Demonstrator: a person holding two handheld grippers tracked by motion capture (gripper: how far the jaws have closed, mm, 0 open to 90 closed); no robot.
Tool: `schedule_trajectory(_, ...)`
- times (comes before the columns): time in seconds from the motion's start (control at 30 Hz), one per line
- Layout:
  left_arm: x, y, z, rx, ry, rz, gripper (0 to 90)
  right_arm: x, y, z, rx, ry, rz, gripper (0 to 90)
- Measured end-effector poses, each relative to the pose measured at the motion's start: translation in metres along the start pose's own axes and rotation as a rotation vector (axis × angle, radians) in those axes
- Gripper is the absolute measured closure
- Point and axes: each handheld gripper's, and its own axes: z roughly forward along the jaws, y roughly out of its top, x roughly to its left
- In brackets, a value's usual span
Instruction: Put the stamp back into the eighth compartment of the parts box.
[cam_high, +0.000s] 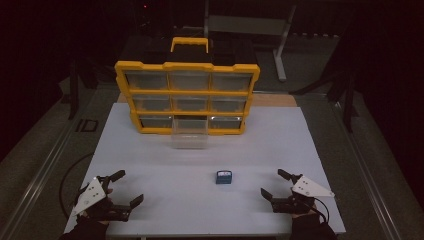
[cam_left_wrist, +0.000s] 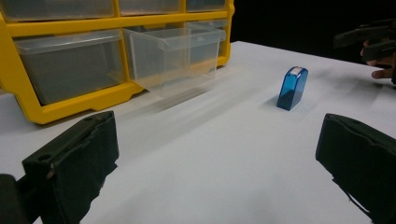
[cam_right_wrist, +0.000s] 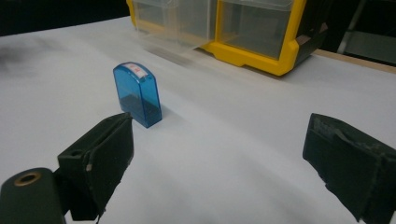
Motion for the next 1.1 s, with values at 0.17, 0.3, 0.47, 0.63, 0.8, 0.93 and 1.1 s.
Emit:
schedule_trajectory(0.17, -0.0008, -0.0004, 0.0017, 0.003, -0.009, -0.005, 0.1, -0.0014, -0.0004, -0.0019, 0.001, 0.006, 0.021, 9.0)
schedule_trajectory(0.3, 0.0000, -0.0004, 0.0018, 0.001, -0.010, -0.008, 0.1, -0.0010, -0.0005, -0.0024, -0.003, 0.014, 0.023, 8.9)
schedule_trajectory(0.47, -0.0001, -0.0005, 0.0021, 0.002, -0.015, -0.011, 0.1, -0.0001, -0.0005, -0.0015, -0.001, 0.026, 0.025, 9.0)
schedule_trajectory(0.63, 0.0001, -0.0005, 0.0022, 0.000, -0.018, -0.013, 0.1, 0.0006, -0.0002, -0.0016, -0.001, 0.035, 0.022, 9.0)
schedule_trajectory(0.8, 0.0004, -0.0006, 0.0025, 0.002, -0.022, -0.018, 0.1, -0.0003, 0.0006, -0.0021, -0.010, 0.021, 0.016, 9.0)
schedule_trajectory(0.93, 0.0005, -0.0009, 0.0018, -0.002, -0.027, -0.028, 0.1, -0.0009, 0.0014, -0.0022, 0.004, -0.002, 0.003, 9.1)
schedule_trajectory(1.1, 0.0005, -0.0009, 0.0019, -0.005, -0.026, -0.028, 0.1, -0.0030, 0.0037, -0.0034, 0.002, -0.004, 0.008, 9.1)
